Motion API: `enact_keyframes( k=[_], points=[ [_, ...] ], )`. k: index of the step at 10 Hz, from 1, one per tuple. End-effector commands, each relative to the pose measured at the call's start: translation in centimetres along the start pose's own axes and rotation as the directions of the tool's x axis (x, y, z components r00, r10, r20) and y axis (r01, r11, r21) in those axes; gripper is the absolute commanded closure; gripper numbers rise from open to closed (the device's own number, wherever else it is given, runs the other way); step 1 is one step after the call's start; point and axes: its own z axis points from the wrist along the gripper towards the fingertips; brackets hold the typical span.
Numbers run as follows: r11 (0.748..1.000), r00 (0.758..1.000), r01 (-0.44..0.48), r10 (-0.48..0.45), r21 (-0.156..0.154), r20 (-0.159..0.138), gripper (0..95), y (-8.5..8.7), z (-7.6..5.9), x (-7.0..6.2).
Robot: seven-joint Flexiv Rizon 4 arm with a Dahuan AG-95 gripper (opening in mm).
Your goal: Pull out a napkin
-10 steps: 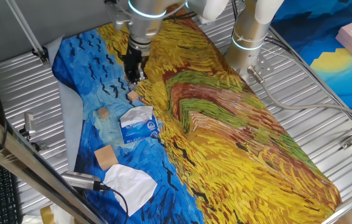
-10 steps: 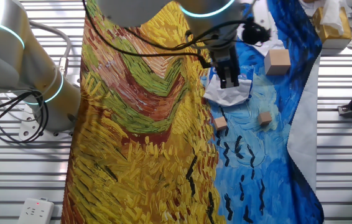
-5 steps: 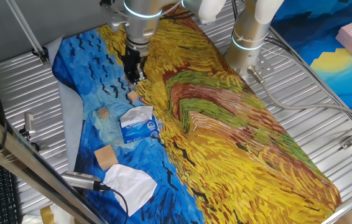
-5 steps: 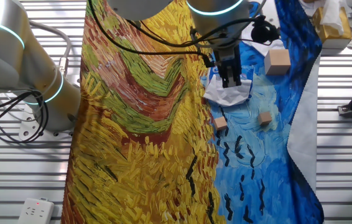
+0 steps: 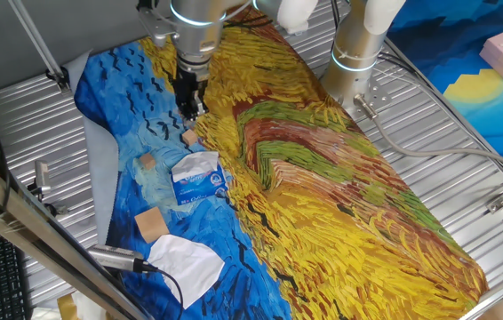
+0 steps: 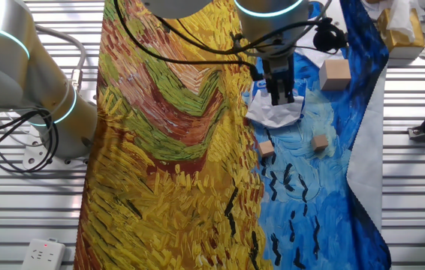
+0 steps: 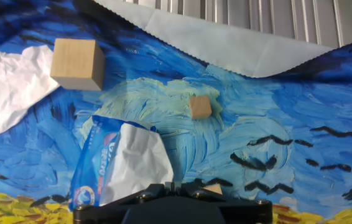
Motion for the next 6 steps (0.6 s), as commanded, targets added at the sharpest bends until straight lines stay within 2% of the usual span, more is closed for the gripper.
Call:
enact_keyframes(
  k=[1,5,6],
  points=[
    [1.000,1.000,-0.005,0.005,-0.001,-0.002,95.0,0.03,-0.08,-0.02],
    [1.000,1.000,-0.017,0.017,-0.002,-0.010,95.0,0.03,-0.10,-0.12],
    [0.999,0.999,-0.043,0.043,-0.006,-0.022,95.0,0.02,-0.09,-0.29]
  ],
)
